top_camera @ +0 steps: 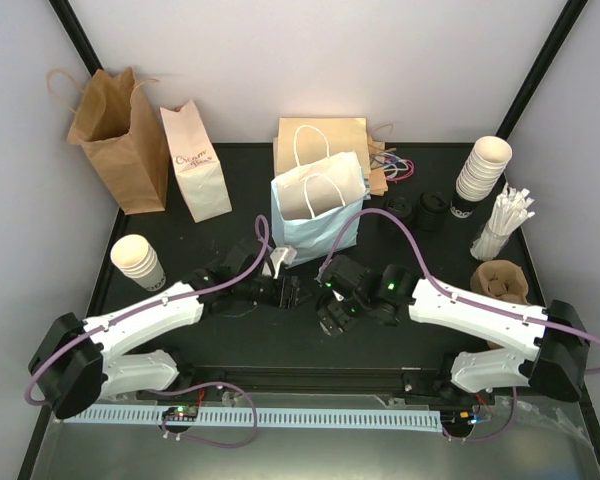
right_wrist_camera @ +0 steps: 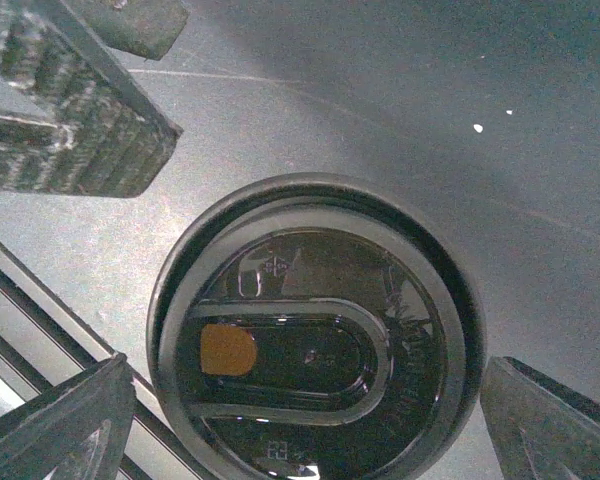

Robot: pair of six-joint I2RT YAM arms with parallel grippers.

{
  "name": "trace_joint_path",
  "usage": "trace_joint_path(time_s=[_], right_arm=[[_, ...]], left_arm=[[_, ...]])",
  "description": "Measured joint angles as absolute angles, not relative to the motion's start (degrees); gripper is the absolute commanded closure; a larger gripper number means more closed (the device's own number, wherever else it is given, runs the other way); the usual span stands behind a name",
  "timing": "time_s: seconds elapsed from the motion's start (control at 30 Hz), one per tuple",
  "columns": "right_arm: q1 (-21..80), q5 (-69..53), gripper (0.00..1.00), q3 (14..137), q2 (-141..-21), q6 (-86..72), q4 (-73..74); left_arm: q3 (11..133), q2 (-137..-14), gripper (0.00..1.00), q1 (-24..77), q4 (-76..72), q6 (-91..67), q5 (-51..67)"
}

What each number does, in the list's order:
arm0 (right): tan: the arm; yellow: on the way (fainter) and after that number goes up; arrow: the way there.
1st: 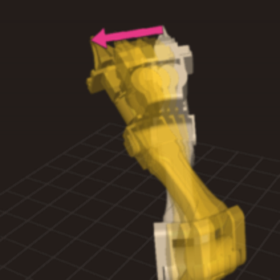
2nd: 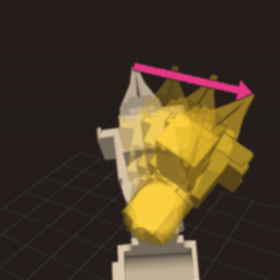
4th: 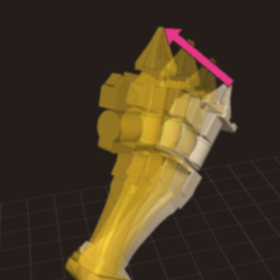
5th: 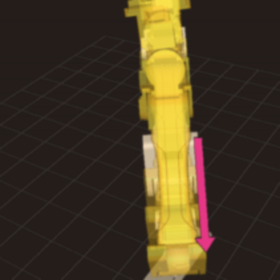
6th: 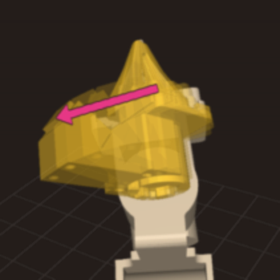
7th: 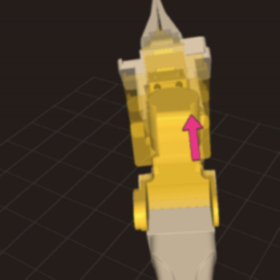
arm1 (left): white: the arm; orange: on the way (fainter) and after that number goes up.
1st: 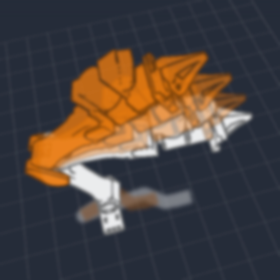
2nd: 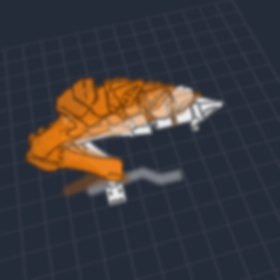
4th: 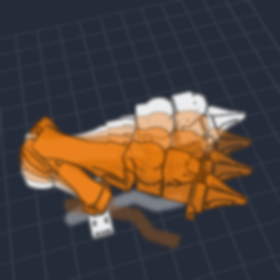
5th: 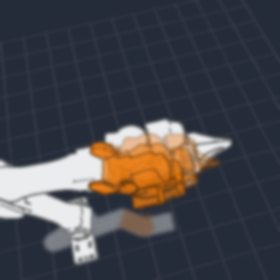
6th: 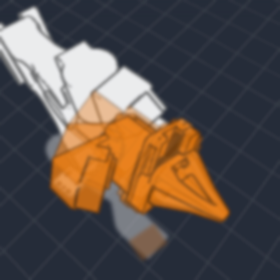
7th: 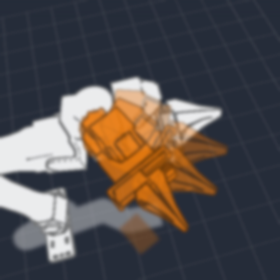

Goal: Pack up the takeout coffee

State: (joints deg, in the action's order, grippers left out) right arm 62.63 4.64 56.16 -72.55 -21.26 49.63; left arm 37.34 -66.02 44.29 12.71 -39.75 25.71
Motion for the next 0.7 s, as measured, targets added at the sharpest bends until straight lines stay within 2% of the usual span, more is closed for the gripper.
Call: trace_joint_path(time_s=[0.43,0.7], right_arm=[[62.9,6.7,0.12,57.0,-74.7,-21.1,50.0],[63.3,7.9,0.13,58.1,-75.8,-20.8,50.2]], left_arm=[[34.7,-68.5,0.45,44.3,9.2,-40.7,27.7],[34.7,-69.8,0.46,44.3,7.7,-40.8,27.9]])
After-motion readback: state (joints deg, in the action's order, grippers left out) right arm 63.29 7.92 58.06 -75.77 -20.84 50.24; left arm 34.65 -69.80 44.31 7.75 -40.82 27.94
